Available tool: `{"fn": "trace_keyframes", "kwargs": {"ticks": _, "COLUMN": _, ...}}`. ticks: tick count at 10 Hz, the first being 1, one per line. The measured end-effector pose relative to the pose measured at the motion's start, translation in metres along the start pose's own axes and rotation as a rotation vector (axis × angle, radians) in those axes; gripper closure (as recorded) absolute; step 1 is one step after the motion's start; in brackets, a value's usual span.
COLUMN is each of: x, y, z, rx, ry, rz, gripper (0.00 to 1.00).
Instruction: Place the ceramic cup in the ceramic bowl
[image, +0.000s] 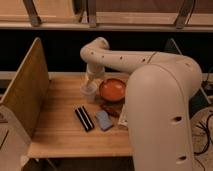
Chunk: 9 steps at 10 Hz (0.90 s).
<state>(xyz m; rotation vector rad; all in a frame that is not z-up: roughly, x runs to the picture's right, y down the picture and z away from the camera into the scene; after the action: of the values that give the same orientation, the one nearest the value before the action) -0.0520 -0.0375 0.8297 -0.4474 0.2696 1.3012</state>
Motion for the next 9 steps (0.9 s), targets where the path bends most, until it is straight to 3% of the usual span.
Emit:
{"fn": "trace_keyframes", "kwargs": {"ticks": 4, "x": 0.003, "y": -0.002, "z": 0.002, "rx": 0.014, "ry": 0.011, "rz": -0.012, "gripper": 0.35}}
{"fn": "trace_keyframes", "kwargs": {"ticks": 9, "x": 0.002, "y": 0.013, "z": 0.031, "rx": 0.023, "ry": 0.046, "rz": -0.064, "gripper": 0.35}}
